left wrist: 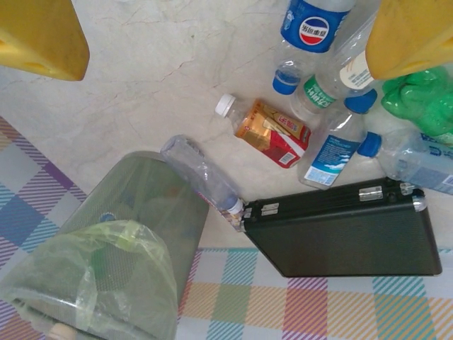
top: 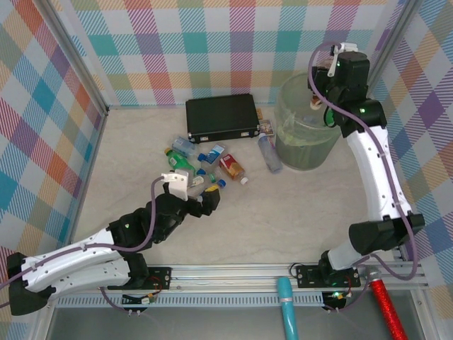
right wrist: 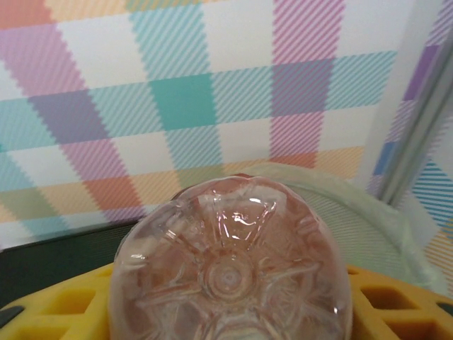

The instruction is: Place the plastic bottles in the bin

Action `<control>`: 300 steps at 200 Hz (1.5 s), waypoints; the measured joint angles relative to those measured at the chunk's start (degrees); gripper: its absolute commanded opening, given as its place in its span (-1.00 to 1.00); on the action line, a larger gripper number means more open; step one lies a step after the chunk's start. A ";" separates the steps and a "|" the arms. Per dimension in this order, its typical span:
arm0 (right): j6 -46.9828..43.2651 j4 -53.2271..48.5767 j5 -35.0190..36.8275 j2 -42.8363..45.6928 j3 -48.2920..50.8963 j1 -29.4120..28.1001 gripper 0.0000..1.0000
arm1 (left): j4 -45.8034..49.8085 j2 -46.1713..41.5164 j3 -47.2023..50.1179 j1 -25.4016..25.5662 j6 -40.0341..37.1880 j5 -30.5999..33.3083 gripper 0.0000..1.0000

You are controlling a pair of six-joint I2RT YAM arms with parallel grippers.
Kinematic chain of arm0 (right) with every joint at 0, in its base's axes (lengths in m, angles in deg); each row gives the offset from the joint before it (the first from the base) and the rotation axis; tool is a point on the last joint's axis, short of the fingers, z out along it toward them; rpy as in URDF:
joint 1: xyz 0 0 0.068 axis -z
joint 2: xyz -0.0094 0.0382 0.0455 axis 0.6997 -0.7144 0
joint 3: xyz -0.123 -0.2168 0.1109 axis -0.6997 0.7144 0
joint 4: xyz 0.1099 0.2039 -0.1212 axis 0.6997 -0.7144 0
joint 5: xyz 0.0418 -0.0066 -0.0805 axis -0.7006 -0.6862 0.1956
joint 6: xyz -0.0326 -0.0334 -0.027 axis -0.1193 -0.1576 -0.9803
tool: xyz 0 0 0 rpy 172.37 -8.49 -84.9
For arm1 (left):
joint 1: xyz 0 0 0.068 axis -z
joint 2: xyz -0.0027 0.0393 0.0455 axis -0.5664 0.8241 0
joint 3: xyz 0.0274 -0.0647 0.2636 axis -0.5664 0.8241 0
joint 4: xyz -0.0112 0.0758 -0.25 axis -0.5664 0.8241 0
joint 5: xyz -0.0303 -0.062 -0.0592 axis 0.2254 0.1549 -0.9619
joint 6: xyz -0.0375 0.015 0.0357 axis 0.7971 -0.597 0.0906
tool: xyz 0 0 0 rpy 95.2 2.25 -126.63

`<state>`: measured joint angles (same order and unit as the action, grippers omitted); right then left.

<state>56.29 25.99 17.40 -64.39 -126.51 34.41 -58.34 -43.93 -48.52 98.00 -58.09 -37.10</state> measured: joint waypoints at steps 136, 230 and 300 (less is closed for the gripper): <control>-4.26 5.40 0.85 -16.98 -4.11 6.25 0.20 | 8.90 -10.01 1.77 0.00 3.58 3.67 0.99; -0.76 4.37 -1.51 -19.71 -2.80 7.10 0.39 | 11.37 -12.83 2.10 0.00 3.80 4.35 0.99; -0.39 1.66 -1.75 -19.71 -4.79 7.39 0.69 | 11.37 -12.83 2.14 0.00 3.80 4.31 1.00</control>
<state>55.90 27.65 15.65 -84.11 -131.30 41.79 -46.97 -56.76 -46.38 98.00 -54.28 -32.80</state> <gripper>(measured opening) 0.833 0.997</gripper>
